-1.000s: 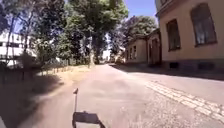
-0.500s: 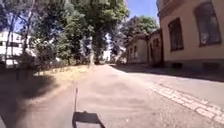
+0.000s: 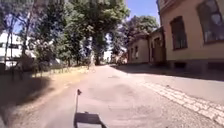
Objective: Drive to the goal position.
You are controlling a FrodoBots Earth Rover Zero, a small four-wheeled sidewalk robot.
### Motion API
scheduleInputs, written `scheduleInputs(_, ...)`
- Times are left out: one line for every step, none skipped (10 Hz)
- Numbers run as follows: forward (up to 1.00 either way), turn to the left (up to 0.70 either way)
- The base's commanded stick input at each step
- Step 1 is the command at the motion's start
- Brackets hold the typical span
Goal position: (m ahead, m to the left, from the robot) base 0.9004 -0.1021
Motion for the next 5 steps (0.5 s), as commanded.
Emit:
scheduleInputs(0.70,0.00)
scheduleInputs(0.70,0.00)
scheduleInputs(0.70,0.00)
scheduleInputs(0.70,0.00)
scheduleInputs(0.70,0.00)
